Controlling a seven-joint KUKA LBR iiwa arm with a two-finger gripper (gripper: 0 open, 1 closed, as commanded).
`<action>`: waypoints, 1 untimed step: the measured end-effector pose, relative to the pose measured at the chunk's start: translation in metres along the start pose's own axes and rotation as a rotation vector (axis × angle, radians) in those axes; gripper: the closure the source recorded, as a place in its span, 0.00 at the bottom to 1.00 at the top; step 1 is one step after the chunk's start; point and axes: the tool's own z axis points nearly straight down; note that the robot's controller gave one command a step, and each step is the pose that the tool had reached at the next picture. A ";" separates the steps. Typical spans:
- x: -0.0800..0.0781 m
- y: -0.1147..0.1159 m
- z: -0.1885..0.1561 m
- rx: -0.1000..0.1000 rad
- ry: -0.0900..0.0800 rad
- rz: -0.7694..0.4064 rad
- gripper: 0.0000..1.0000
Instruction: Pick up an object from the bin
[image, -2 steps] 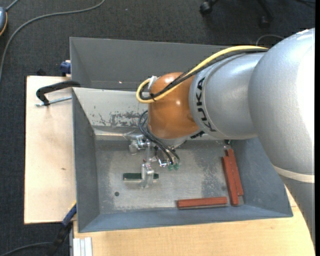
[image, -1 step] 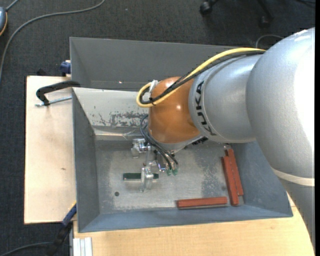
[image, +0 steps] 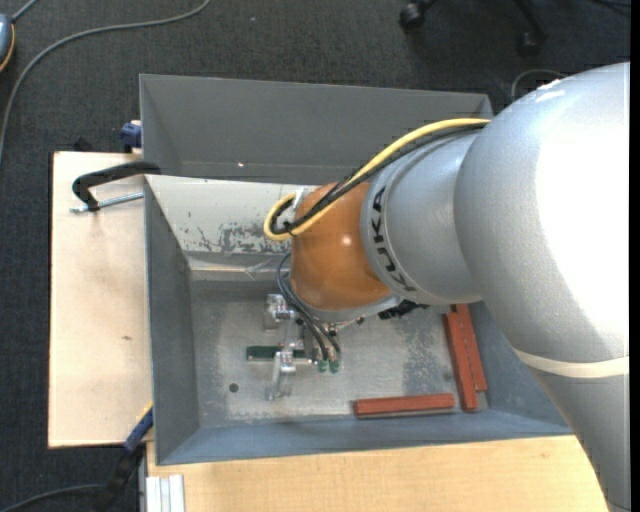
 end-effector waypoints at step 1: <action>0.000 0.001 -0.001 -0.001 -0.002 -0.001 0.00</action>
Offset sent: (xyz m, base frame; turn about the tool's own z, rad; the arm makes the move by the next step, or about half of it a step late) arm 0.0000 0.0000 0.0000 0.0000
